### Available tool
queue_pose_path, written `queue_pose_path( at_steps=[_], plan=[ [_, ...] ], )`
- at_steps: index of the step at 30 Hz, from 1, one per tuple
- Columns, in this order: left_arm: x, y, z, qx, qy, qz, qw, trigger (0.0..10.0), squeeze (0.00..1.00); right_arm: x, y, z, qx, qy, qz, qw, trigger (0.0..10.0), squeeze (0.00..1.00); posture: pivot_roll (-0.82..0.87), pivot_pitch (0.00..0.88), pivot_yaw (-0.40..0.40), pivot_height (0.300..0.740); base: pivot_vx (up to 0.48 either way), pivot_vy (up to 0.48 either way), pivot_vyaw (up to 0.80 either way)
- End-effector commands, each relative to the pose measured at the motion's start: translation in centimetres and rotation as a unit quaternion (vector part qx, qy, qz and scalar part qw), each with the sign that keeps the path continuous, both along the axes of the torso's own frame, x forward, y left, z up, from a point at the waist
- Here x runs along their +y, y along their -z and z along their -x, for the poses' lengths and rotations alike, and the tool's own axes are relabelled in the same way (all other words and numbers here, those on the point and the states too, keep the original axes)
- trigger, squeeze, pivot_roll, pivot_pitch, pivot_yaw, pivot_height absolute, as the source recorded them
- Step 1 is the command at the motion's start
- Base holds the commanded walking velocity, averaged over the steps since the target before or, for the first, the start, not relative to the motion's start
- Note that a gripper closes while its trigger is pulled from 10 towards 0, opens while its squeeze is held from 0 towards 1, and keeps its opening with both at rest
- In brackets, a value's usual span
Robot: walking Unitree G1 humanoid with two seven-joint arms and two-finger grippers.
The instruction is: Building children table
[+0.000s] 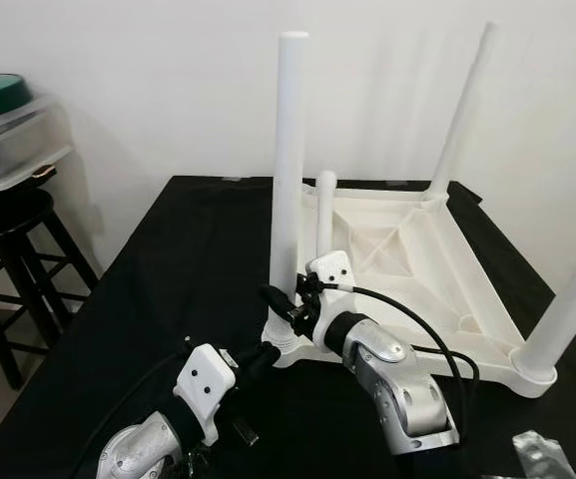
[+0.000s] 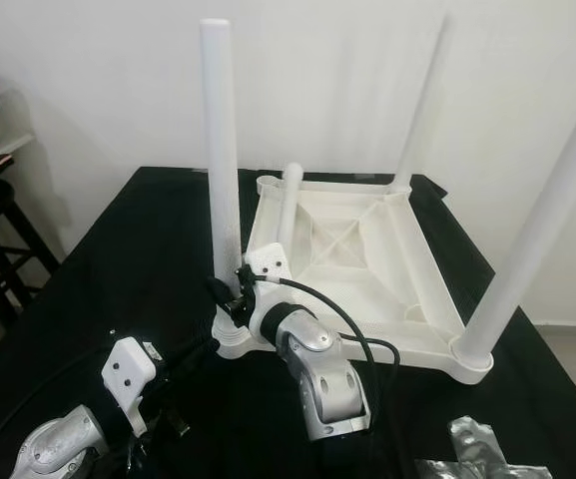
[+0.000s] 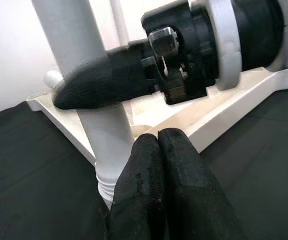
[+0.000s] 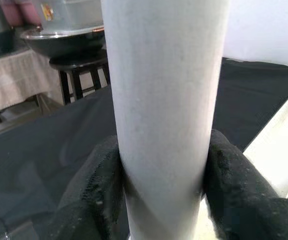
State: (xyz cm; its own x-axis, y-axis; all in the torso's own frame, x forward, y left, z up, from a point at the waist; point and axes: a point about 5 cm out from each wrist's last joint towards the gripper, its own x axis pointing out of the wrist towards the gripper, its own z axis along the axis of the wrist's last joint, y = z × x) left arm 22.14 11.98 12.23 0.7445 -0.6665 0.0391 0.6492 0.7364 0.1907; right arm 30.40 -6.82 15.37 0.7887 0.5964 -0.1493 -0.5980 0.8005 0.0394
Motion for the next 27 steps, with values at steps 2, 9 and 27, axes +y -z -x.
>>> queue_pose_path(
  at_steps=[2,9,27],
  plan=[
    [0.3,0.0,-0.1,0.000,-0.009,-0.005,1.000,10.0,0.00,-0.2,1.6,0.4,0.055,0.000,0.012,0.998,10.0,1.00,0.01,0.011,-0.028,0.740,0.000,0.000,0.00],
    [0.1,0.1,0.0,0.003,-0.003,-0.005,1.000,10.0,0.00,0.2,-1.2,-0.3,0.011,-0.128,-0.006,0.992,10.0,1.00,0.01,0.008,-0.024,0.740,0.000,0.000,0.00],
    [-0.1,0.4,0.2,0.005,-0.001,-0.007,1.000,10.0,0.00,-3.2,-4.1,-3.4,-0.018,-0.355,0.028,0.934,0.0,0.00,0.03,0.000,-0.022,0.740,0.000,0.000,0.00]
  ],
)
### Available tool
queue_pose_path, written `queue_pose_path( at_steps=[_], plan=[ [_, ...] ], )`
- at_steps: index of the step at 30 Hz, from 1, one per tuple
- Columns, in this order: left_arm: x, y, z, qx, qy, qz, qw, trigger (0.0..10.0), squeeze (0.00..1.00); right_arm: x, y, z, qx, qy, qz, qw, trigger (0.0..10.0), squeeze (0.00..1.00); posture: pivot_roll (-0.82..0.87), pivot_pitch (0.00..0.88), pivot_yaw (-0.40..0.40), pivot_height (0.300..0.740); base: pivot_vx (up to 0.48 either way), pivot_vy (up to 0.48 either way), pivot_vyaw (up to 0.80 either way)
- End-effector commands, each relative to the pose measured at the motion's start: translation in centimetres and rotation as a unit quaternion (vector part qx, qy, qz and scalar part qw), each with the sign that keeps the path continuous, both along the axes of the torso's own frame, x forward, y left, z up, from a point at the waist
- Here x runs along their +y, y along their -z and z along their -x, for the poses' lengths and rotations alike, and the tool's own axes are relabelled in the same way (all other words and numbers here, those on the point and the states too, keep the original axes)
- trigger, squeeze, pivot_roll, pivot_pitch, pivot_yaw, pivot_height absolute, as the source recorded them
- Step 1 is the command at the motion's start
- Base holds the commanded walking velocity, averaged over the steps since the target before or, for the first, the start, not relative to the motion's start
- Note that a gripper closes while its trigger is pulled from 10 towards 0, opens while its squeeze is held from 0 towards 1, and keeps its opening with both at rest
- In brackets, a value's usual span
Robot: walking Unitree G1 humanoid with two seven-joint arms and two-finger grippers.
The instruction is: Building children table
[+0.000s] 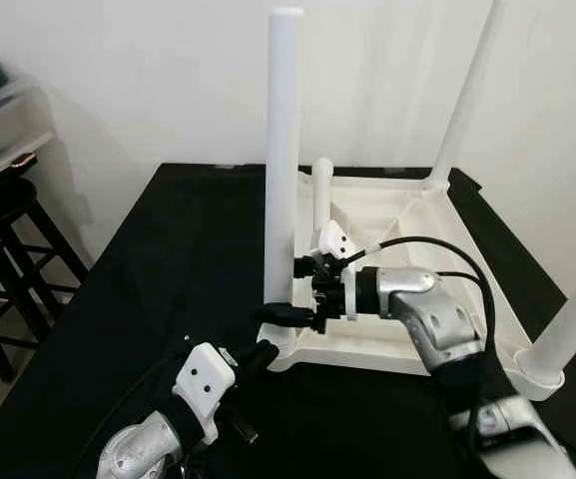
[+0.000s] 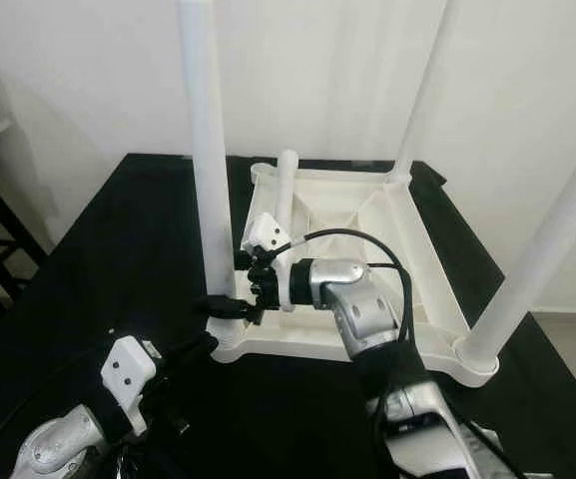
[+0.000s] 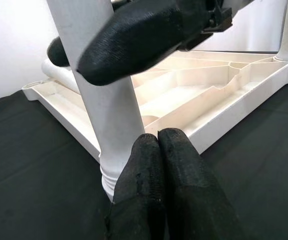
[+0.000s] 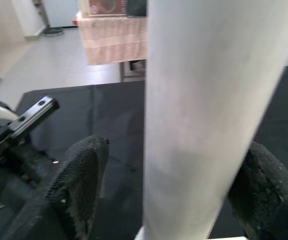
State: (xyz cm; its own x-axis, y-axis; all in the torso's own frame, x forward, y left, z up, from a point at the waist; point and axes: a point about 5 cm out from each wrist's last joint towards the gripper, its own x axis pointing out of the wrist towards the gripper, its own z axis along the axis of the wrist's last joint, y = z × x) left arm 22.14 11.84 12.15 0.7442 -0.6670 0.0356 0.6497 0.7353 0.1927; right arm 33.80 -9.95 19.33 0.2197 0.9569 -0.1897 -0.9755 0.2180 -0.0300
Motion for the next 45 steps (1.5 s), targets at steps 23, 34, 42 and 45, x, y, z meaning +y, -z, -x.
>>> queue_pose_path(
  at_steps=[23,34,42,45],
  plan=[
    [0.4,0.2,0.4,0.008,0.004,-0.006,1.000,10.0,0.00,-1.4,4.5,1.3,0.031,0.286,-0.019,0.958,0.0,0.00,0.00,0.005,-0.015,0.740,0.000,0.000,0.00],
    [0.6,0.1,0.1,0.009,0.007,-0.009,1.000,10.0,0.00,2.9,6.4,3.9,0.045,0.356,-0.003,0.933,4.5,0.00,0.00,0.009,0.000,0.740,0.000,0.000,0.00],
    [0.6,0.0,0.1,0.005,0.001,-0.008,1.000,10.0,0.00,3.7,3.3,4.0,0.057,0.265,-0.047,0.961,10.0,1.00,0.00,0.005,-0.005,0.740,0.000,0.000,0.00],
    [0.5,0.0,0.1,0.006,0.002,-0.008,1.000,10.0,0.00,3.8,1.9,3.8,0.039,0.231,-0.061,0.970,10.0,1.00,0.01,0.005,-0.007,0.740,0.000,0.000,0.00]
  ],
)
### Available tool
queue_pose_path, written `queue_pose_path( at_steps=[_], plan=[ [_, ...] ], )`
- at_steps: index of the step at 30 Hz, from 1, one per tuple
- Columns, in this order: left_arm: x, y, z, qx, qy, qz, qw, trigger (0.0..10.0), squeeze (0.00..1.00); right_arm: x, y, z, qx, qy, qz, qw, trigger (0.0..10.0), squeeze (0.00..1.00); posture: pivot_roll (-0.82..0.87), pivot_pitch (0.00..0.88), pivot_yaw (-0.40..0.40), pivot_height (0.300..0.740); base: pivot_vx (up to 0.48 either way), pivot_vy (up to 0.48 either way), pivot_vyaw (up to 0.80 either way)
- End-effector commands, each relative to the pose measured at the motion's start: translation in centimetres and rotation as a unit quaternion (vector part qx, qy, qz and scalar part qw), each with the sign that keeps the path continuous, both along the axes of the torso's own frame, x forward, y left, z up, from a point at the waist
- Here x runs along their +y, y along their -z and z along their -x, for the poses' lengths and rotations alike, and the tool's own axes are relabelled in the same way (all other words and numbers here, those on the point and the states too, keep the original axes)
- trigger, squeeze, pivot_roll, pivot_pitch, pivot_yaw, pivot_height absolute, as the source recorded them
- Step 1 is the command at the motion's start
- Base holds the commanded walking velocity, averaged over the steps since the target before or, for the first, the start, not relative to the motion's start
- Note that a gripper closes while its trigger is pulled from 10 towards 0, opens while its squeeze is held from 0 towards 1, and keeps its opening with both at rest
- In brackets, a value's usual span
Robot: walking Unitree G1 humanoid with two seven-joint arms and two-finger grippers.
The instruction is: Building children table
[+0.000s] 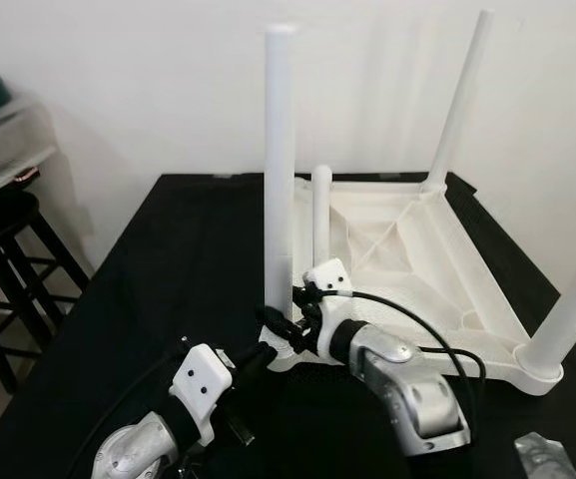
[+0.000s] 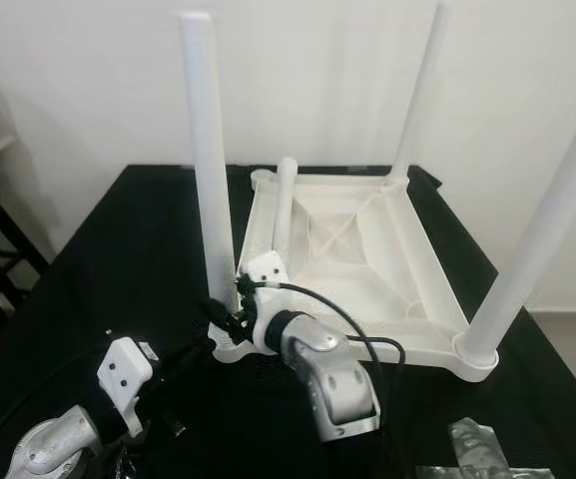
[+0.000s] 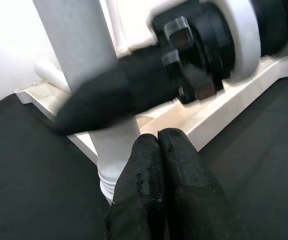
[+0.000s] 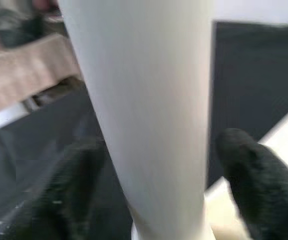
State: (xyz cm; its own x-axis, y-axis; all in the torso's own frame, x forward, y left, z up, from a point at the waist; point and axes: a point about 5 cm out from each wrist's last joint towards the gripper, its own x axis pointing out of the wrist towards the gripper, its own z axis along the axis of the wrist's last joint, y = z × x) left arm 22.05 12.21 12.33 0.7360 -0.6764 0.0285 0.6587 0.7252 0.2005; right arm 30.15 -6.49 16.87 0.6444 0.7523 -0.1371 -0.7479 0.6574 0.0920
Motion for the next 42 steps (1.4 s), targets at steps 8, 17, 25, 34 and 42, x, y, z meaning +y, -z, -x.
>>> queue_pose_path(
  at_steps=[8,17,25,34,42],
  plan=[
    [0.0,0.3,0.1,0.005,-0.005,-0.003,1.000,10.0,0.00,-1.6,-2.8,-1.0,-0.074,-0.234,0.027,0.969,10.0,0.00,0.02,0.000,-0.020,0.740,0.000,0.000,0.00],
    [-0.1,0.3,0.1,0.005,-0.006,-0.006,1.000,10.0,0.00,-3.1,-2.7,-3.3,-0.044,-0.232,0.030,0.971,8.2,0.00,0.03,0.000,-0.021,0.740,0.000,0.000,0.00],
    [-0.3,-0.4,-0.3,0.013,0.014,-0.003,1.000,10.0,0.00,-4.2,-2.9,-3.7,-0.034,-0.243,0.026,0.969,0.0,0.00,0.03,0.000,0.002,0.740,0.000,0.000,0.00],
    [-2.0,-2.8,0.4,0.004,0.081,0.010,0.997,10.0,0.00,-6.2,-0.4,-1.9,-0.023,-0.082,0.030,0.996,0.0,0.00,0.01,0.000,0.019,0.740,0.000,0.000,0.00],
    [-3.1,-5.4,-0.2,0.012,0.059,0.060,0.996,10.0,0.00,-3.0,3.0,1.8,0.015,0.199,0.024,0.980,0.0,0.00,0.03,0.000,0.012,0.740,0.000,0.000,0.00]
  ],
)
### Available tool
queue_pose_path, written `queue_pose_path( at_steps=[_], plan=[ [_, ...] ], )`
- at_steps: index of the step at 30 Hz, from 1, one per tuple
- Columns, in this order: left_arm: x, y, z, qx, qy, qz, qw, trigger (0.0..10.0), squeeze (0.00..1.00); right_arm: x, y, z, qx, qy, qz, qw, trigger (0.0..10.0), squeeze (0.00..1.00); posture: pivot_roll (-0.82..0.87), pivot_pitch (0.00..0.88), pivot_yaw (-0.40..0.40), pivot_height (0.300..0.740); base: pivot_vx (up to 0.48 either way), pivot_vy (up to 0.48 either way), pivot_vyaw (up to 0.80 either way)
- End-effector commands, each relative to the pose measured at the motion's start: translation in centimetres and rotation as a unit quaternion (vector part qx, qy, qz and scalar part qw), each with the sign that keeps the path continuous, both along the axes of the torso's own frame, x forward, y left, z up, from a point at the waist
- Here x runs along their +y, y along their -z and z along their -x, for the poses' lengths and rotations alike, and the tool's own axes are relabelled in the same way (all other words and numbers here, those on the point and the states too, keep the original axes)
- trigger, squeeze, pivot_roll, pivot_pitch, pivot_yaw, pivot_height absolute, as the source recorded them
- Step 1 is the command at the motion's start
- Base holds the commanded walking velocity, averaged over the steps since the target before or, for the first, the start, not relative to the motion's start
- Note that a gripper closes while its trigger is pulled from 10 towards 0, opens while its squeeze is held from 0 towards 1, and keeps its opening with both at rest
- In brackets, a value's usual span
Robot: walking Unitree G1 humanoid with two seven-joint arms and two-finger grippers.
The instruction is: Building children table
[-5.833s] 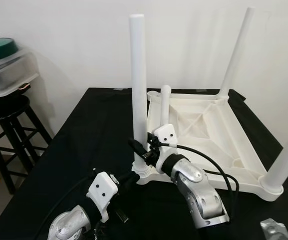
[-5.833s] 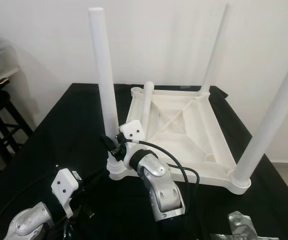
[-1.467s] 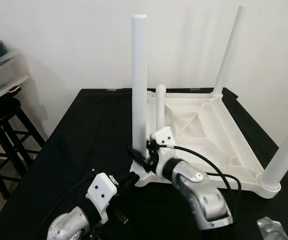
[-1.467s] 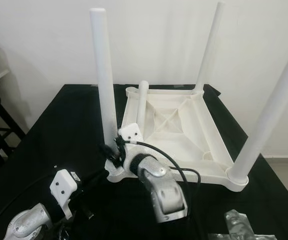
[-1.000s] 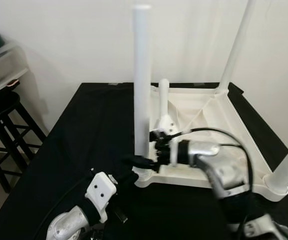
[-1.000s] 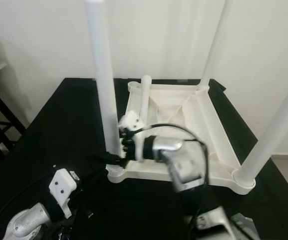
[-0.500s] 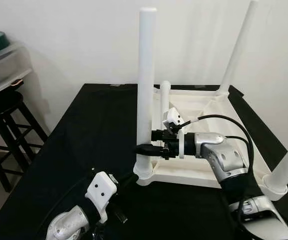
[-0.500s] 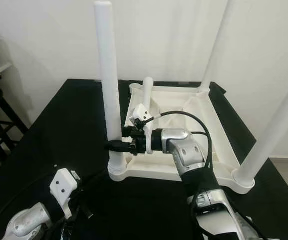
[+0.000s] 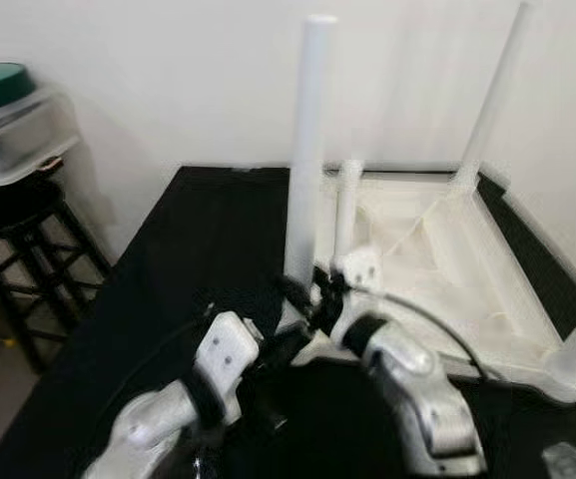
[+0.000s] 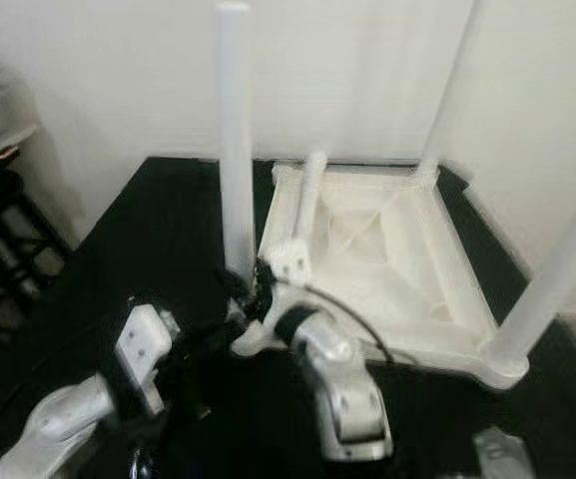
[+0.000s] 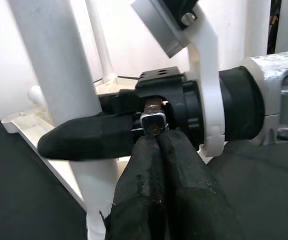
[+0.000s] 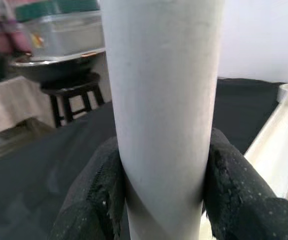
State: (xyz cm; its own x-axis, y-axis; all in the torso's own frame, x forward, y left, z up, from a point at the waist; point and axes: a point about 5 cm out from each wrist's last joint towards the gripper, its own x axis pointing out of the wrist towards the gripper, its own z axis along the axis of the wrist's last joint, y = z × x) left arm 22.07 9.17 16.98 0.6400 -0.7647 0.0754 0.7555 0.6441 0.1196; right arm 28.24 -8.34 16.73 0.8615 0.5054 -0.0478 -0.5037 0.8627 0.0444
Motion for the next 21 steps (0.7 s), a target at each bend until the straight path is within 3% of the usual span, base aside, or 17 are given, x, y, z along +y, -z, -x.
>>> queue_pose_path(
  at_steps=[1,4,5,6,8,9,14,20,21],
  plan=[
    [0.0,-0.7,-0.2,0.000,-0.009,0.015,1.000,10.0,0.00,-1.1,2.8,-0.1,0.069,0.038,0.022,0.997,0.0,0.00,0.03,0.000,0.012,0.740,0.000,0.000,0.00],
    [-0.4,-1.2,-0.3,0.008,-0.016,0.025,1.000,10.0,0.00,-1.1,2.0,-1.4,0.058,0.046,0.017,0.997,0.0,0.00,0.02,0.000,0.033,0.740,0.000,0.000,0.00],
    [-0.5,-1.6,-0.5,0.013,-0.020,0.035,0.999,10.0,0.00,-0.8,1.7,-1.6,0.057,0.048,0.016,0.997,1.6,0.00,0.02,0.000,0.032,0.740,0.000,0.000,0.00],
    [-0.6,-1.8,-0.5,0.015,-0.020,0.040,0.999,10.0,0.00,-0.5,1.8,-1.5,0.065,0.028,0.014,0.997,10.0,0.45,0.02,0.000,0.029,0.740,0.000,0.000,0.00],
    [-0.7,-2.0,-0.6,0.016,-0.020,0.043,0.999,10.0,0.00,-0.3,1.8,-1.3,0.071,0.017,0.013,0.997,10.0,0.45,0.02,0.000,0.029,0.740,0.000,0.000,0.00],
    [-0.8,-2.1,-0.6,0.015,-0.018,0.042,0.999,10.0,0.00,0.0,1.8,-1.2,0.074,0.001,0.012,0.997,10.0,1.00,0.02,0.000,0.019,0.740,0.000,0.000,0.00],
    [-0.6,-2.2,-0.8,0.023,-0.024,0.040,0.999,10.0,0.00,0.9,0.9,-0.5,0.070,-0.055,0.015,0.996,10.0,1.00,0.02,0.000,0.016,0.740,0.000,0.000,0.00],
    [-0.6,-2.3,-1.1,0.031,-0.023,0.031,0.999,10.0,0.00,0.3,-0.6,-2.1,0.040,-0.112,0.029,0.993,10.0,1.00,0.02,0.000,0.032,0.740,0.000,0.000,0.00],
    [-0.6,-2.4,-1.3,0.032,-0.022,0.029,0.999,10.0,0.00,-0.5,-1.0,-3.2,0.023,-0.134,0.053,0.989,10.0,0.61,0.02,0.000,0.035,0.740,0.000,0.000,0.00]
  ],
)
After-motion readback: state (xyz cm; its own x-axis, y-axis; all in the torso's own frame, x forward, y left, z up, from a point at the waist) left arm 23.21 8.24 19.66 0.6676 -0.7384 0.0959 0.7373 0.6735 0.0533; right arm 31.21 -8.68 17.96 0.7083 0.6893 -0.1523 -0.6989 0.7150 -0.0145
